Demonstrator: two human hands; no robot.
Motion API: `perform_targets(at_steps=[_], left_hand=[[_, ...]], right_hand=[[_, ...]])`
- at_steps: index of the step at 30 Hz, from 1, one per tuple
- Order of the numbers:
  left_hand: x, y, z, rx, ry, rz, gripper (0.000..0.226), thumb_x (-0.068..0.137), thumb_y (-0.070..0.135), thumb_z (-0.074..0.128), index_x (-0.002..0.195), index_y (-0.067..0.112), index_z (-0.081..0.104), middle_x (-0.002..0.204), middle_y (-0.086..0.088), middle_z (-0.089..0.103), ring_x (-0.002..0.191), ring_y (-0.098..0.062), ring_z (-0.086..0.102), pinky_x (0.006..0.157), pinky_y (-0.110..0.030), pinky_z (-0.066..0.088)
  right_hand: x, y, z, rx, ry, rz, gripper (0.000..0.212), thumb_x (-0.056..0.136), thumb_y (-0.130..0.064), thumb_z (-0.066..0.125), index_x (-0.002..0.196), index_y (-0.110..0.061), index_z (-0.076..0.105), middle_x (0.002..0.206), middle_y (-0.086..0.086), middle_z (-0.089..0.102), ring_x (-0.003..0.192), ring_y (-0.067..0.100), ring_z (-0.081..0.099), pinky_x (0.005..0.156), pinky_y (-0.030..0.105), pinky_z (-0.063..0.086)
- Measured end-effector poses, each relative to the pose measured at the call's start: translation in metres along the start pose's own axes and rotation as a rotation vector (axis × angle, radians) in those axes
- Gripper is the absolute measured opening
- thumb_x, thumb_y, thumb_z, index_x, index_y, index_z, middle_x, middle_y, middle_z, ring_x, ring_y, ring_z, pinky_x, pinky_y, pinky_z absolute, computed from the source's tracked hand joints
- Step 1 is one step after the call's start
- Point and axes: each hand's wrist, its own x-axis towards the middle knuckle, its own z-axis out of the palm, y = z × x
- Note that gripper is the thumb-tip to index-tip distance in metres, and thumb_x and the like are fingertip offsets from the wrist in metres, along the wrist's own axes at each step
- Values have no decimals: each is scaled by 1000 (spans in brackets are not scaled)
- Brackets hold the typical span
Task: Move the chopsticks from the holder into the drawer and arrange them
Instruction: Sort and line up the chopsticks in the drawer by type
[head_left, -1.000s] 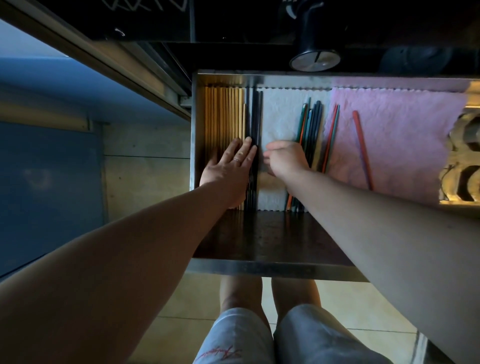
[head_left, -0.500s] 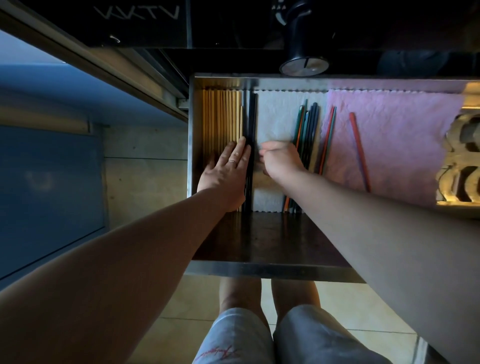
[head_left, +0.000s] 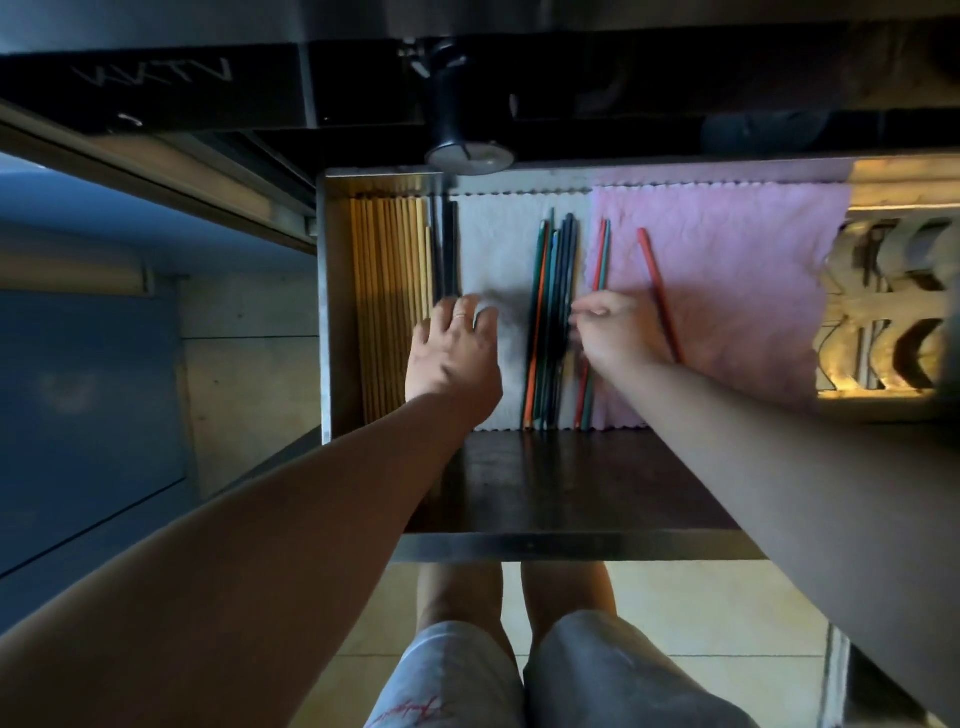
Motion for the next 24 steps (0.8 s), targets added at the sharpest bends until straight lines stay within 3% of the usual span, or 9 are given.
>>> perform_targets(at_steps=[3, 6, 11, 15, 18, 21, 24], left_hand=[[12, 27, -3, -290, -78, -99, 33, 93, 20, 52, 126, 14, 52, 122, -7, 55, 114, -30, 52, 92, -43, 46], [29, 49, 0, -534, -96, -268, 27, 92, 23, 57, 117, 10, 56, 108, -10, 63, 99, -31, 60, 77, -37, 49], [48, 62, 11, -578, -59, -457, 26, 93, 19, 61, 115, 5, 57, 105, -13, 64, 100, -32, 62, 69, -32, 42], [52, 60, 13, -548, -113, -476, 19, 93, 18, 60, 102, 1, 65, 82, -8, 59, 73, -25, 56, 51, -28, 38], [50, 59, 8, -587, -107, -511, 14, 88, 13, 55, 94, 3, 63, 75, -7, 55, 64, -24, 55, 41, -23, 30], [43, 58, 3, -692, -46, -557, 15, 87, 12, 49, 99, 9, 58, 77, -3, 54, 63, -18, 52, 43, -24, 31], [35, 57, 1, -817, -21, -583, 13, 94, 21, 48, 103, 13, 54, 84, -1, 56, 64, -14, 50, 47, -25, 34]], right_hand=[[1, 9, -23, -132, 56, -38, 28, 82, -12, 55, 103, -14, 73, 106, 6, 73, 102, 20, 65, 91, 24, 48], [3, 17, -33, -139, 84, -32, 27, 82, -9, 55, 104, -10, 72, 105, 10, 73, 103, 23, 65, 83, 18, 41], [7, 25, -45, -186, 72, -60, 26, 85, -13, 56, 108, -12, 69, 109, 6, 70, 105, 21, 62, 82, 19, 39], [12, 29, -48, -168, 70, -77, 20, 86, -16, 57, 103, -15, 69, 106, 5, 70, 102, 22, 62, 85, 26, 46], [16, 28, -48, -174, 55, -133, 14, 87, -14, 61, 98, -11, 68, 95, 4, 68, 94, 21, 62, 77, 23, 43], [19, 26, -46, -232, 45, -150, 14, 88, -14, 62, 99, -9, 69, 86, -2, 60, 84, 15, 56, 72, 21, 39], [26, 24, -40, -281, 34, -123, 13, 87, -20, 65, 90, -8, 68, 83, 5, 67, 78, 21, 61, 70, 27, 48]])
